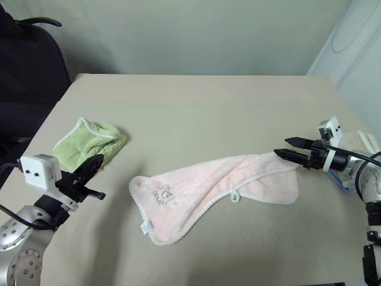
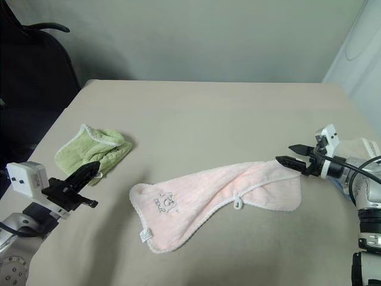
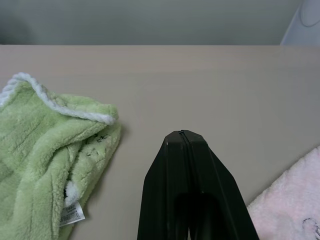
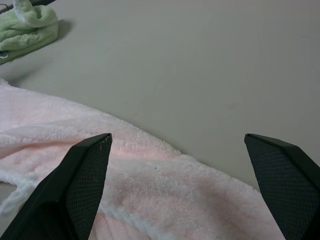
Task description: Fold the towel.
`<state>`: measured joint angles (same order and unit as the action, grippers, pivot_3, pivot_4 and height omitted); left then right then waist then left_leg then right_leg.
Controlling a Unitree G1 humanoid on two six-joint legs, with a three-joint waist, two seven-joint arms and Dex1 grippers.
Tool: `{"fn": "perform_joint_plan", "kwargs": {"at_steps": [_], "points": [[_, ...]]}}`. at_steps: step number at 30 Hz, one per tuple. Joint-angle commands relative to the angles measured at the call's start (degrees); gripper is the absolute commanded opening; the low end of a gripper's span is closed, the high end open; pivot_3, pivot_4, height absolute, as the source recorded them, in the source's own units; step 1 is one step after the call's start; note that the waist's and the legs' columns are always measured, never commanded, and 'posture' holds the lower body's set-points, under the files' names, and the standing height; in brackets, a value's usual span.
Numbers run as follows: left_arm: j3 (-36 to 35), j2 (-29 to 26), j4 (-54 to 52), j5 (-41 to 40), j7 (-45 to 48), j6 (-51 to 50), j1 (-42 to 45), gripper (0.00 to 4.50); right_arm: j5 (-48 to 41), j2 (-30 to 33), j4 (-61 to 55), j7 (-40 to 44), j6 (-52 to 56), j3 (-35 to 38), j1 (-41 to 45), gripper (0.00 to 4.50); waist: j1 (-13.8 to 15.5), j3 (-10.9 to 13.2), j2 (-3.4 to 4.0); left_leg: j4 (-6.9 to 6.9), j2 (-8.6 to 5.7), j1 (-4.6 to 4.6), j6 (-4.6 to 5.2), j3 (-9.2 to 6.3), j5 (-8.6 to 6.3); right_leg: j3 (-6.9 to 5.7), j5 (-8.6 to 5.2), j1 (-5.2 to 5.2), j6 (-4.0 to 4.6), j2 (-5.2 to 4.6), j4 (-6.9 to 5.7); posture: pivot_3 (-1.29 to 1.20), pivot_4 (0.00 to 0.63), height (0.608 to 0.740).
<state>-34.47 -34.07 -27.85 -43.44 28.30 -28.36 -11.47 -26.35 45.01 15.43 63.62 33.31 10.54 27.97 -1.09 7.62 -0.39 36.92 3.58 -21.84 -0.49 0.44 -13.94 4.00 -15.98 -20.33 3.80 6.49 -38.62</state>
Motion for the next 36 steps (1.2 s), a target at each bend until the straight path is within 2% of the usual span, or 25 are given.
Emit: {"fn": "perform_joint_plan", "kwargs": {"at_steps": [1,10,18,27,36], "points": [[0.7,-0.7,-2.2,0.1,0.2,0.0,0.2,0.00,-1.2,-0.3,-2.1,0.4,-1.1,0.8,0.3,4.49,0.0,0.0,0.00,0.00,0.00,0.00,0.00,0.00,0.00,0.00,0.00,0.00,0.00,0.00,0.00,0.00,0.150,0.740],[4.0,-2.7,-0.6,5.7,1.2,2.0,1.5,0.00,-1.9,-0.5,-4.9,-0.8,-0.7,2.2,-2.8,4.49,0.0,0.0,0.00,0.01,0.00,0.00,0.00,0.00,0.00,0.01,-0.02,-0.01,0.00,0.00,-0.02,0.00,0.150,0.740],[9.6,0.0,0.0,8.5,1.5,3.1,3.6,0.00,-2.4,1.7,-6.3,-3.3,2.2,5.1,-6.6,4.49,0.1,0.0,0.00,0.01,-0.01,-0.01,-0.01,0.00,-0.01,0.03,-0.02,0.00,-0.01,0.00,-0.02,0.00,0.150,0.740],[15.6,0.5,0.1,12.8,3.4,4.6,3.4,0.00,0.2,2.7,-2.7,-7.6,4.9,3.4,-2.3,4.49,0.0,0.0,-0.01,0.02,-0.02,0.01,0.00,0.01,-0.02,0.05,-0.05,-0.03,-0.05,0.01,-0.11,0.00,0.150,0.740],[19.3,1.8,0.8,14.1,5.1,5.4,4.3,0.00,0.3,7.2,-6.1,-9.8,12.0,3.7,-6.7,4.49,0.5,0.0,-0.01,0.03,-0.04,-0.01,0.00,0.01,-0.03,0.09,-0.07,-0.01,-0.07,0.01,-0.11,0.00,0.150,0.740]]}}
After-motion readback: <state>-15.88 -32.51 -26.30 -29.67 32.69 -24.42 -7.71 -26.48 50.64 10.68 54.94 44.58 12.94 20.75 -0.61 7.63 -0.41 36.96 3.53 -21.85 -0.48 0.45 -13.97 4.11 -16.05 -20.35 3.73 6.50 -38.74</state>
